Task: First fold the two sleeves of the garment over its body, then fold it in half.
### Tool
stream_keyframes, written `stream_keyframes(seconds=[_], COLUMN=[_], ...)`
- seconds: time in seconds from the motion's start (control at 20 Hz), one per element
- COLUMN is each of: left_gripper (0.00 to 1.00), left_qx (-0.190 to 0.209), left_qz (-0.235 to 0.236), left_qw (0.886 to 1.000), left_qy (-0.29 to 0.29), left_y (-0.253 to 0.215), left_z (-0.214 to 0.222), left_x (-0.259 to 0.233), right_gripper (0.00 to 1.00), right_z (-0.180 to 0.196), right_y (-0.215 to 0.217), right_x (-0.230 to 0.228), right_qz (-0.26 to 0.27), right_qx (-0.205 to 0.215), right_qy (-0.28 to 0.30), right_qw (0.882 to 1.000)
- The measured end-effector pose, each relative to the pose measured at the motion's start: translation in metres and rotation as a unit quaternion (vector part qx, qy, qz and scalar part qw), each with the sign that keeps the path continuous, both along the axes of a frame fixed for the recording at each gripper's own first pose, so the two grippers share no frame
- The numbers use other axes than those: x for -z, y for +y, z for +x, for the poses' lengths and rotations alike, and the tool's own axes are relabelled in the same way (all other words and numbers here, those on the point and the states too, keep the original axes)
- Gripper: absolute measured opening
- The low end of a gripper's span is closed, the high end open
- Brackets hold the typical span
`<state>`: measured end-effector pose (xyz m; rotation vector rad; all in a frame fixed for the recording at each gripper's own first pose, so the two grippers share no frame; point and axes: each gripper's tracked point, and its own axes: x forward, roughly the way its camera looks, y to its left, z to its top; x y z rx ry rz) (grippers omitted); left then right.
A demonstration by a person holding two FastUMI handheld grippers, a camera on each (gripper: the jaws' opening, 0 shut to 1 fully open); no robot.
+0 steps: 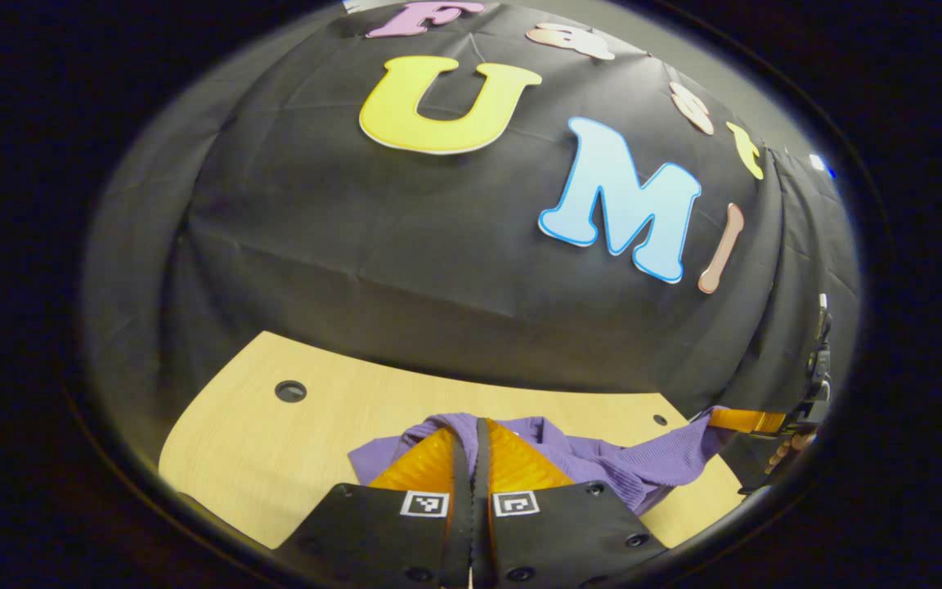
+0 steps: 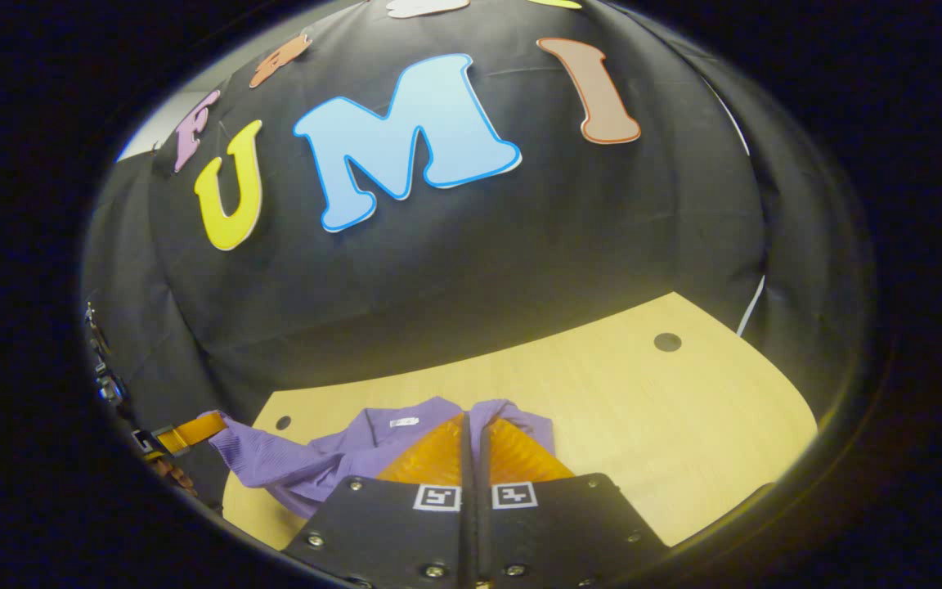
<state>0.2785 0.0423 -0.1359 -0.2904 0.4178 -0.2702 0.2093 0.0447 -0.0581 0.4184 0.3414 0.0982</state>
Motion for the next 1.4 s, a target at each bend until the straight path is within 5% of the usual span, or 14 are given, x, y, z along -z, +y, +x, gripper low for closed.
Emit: stream_keyframes(seconds=[0.55, 1.2, 1.4], left_gripper=[0.06, 0.06, 0.1], left_qx=[-0.015, -0.024, -0.028], left_qz=[0.031, 0.07, 0.074], left_qw=[0.999, 0.995, 0.995], left_qy=[0.028, 0.064, 0.069], left_y=[0.004, -0.001, 0.001], left_z=[0.095, 0.13, 0.129], left_x=[0.094, 0.172, 0.175], right_gripper=[0.0, 0.01, 0.09], right_z=[0.111, 0.15, 0.148], right_y=[0.018, 0.023, 0.022], right_x=[0.069, 0.132, 0.123], right_qz=[-0.037, -0.077, -0.095], right_qx=[0.015, 0.019, 0.02], right_qy=[0.063, 0.12, 0.109], right_qw=[0.997, 0.99, 0.989])
